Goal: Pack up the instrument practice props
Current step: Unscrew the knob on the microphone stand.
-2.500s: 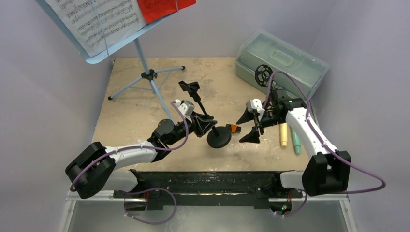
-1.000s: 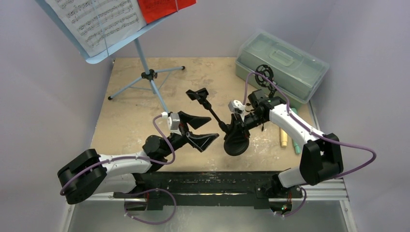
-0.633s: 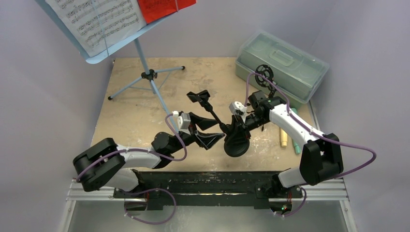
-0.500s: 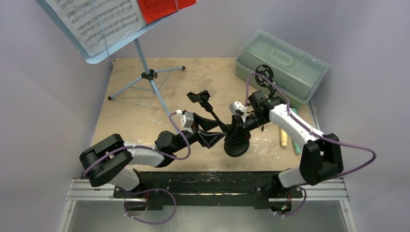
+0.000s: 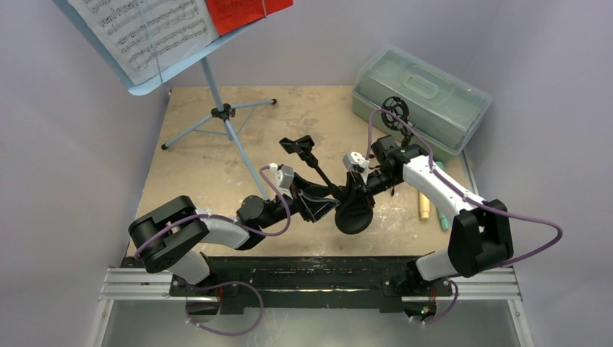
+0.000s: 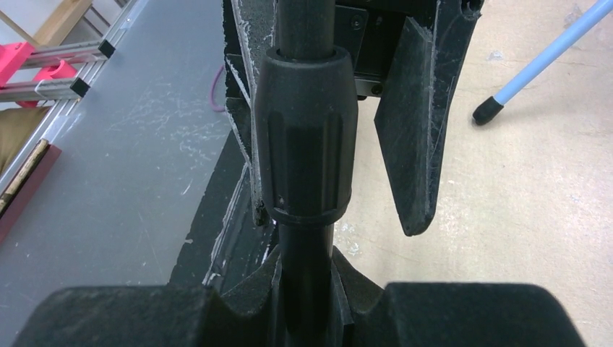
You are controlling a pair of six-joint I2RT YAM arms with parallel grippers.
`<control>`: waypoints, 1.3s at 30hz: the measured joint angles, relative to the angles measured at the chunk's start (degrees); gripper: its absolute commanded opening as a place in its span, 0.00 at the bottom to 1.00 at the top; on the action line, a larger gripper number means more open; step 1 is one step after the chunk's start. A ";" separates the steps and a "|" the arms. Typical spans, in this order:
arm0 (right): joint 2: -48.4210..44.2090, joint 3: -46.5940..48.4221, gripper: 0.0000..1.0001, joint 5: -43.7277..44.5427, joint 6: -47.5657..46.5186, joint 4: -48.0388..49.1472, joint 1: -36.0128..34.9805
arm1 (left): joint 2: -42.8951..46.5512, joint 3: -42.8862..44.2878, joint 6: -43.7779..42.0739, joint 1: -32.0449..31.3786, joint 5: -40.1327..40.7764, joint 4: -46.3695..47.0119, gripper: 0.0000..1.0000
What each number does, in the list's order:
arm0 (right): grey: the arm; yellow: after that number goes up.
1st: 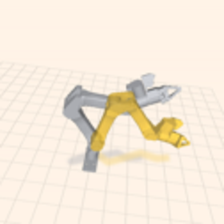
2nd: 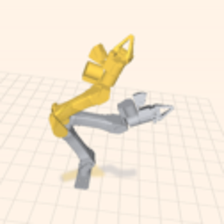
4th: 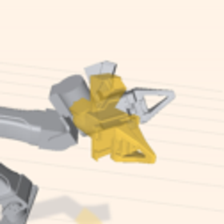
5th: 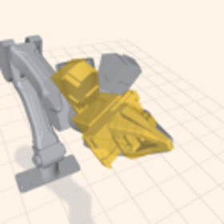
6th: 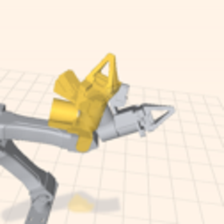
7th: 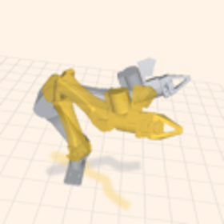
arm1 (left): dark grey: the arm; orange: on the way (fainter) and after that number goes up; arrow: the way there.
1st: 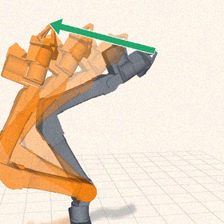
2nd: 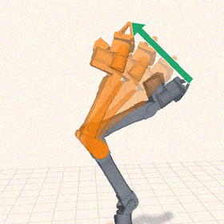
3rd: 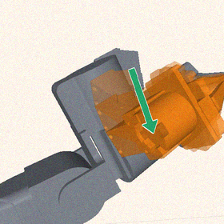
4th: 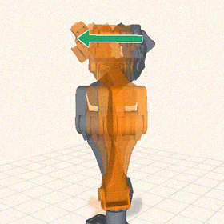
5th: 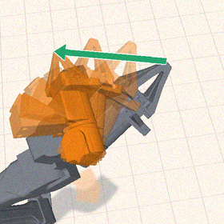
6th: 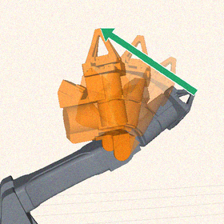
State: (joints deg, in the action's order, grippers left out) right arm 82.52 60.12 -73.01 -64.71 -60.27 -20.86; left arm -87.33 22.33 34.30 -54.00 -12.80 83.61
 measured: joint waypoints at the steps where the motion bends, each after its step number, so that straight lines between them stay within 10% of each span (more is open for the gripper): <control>1: 0.00 0.00 0.00 0.00 0.04 0.09 0.00 | -0.09 0.00 0.24 0.00 0.00 -0.02 0.51; 16: 0.00 0.00 0.00 0.04 0.42 1.18 0.00 | 2.84 1.16 0.87 0.00 1.27 0.11 0.46; 24: 0.00 0.00 0.00 0.13 1.44 1.31 0.04 | 2.97 1.84 0.52 -0.02 1.25 0.28 0.00; 31: -0.07 -0.72 0.00 0.11 9.97 7.98 0.04 | 3.48 1.90 0.85 -0.39 6.08 -0.70 0.00; 39: -2.49 -6.75 0.00 8.79 33.73 29.20 0.90 | 8.90 13.46 10.19 -4.85 29.77 -36.41 0.00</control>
State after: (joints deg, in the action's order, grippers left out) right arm 80.03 53.36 -64.23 -30.98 -31.07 -19.97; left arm -78.43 35.79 44.49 -58.85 16.97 47.20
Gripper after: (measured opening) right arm 0.225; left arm 0.254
